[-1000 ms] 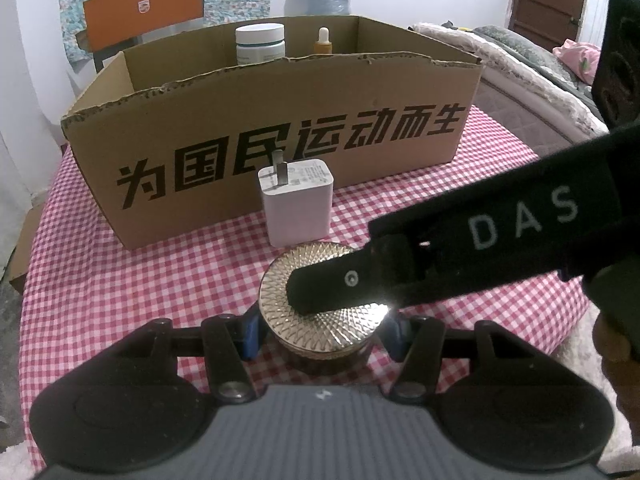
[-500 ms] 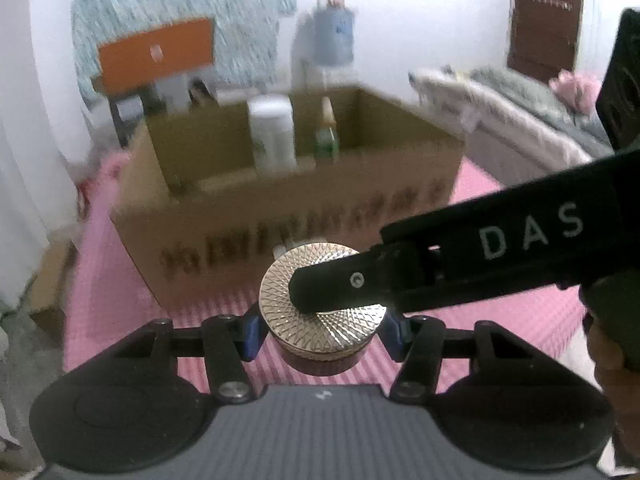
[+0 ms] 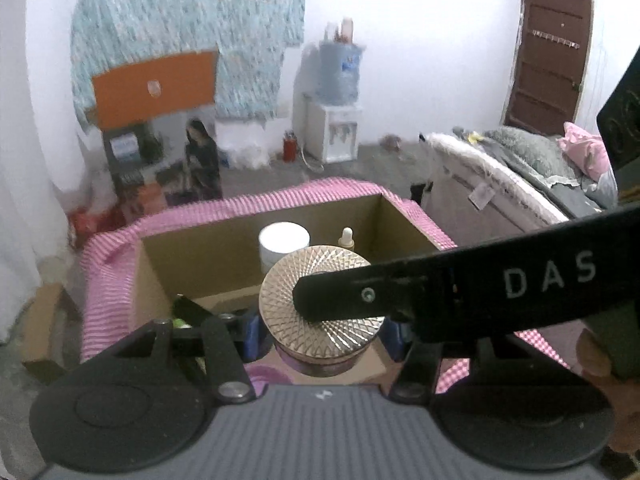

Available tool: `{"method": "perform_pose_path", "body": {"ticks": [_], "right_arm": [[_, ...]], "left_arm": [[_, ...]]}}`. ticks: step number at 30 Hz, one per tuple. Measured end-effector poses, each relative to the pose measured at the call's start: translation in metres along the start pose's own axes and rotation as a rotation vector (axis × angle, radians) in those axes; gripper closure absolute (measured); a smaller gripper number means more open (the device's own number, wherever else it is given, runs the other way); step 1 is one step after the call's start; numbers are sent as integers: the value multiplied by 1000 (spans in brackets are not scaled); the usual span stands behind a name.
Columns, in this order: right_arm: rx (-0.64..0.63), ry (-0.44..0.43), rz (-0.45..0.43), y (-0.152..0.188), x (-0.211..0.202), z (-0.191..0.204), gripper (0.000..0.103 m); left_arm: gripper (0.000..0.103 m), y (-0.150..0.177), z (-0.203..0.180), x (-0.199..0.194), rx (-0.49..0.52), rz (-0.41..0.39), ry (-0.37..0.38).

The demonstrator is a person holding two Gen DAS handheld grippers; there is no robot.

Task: Organize rigid objects
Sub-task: 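Carry the gold-lidded jar over the box, then lower the jar into the box and open the right tool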

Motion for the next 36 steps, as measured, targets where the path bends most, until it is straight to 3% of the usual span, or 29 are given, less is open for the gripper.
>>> {"method": "perform_pose_path", "body": {"ticks": [4,10,22,30,36], "right_arm": [[42,38,123,-23,29,-33,55],[98,95,278,-25,69,-70,54],[114,124,435,-18,116,-106,53],[94,170,480,-11,132,-115,51],[52,192,406,-18,118,-107,50]], "left_arm": [[46,-9,8,49,-38,119,40],[46,-2,16,105,-82,265,67],[46,15,20,151,-143,428,86],[44,4,20,145,-158,434,89],[36,-4,19,125,-144,368,76]]}}
Point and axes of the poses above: each gripper's, at about its wrist camera, not at the fingertips, and x roughly the way its jaws point, z to its left, y to its underside, the point moved 2 cm from there along x, roughly the way its jaws point, and after that the axes turned 1 degree about -z, right-handed, at the moved point
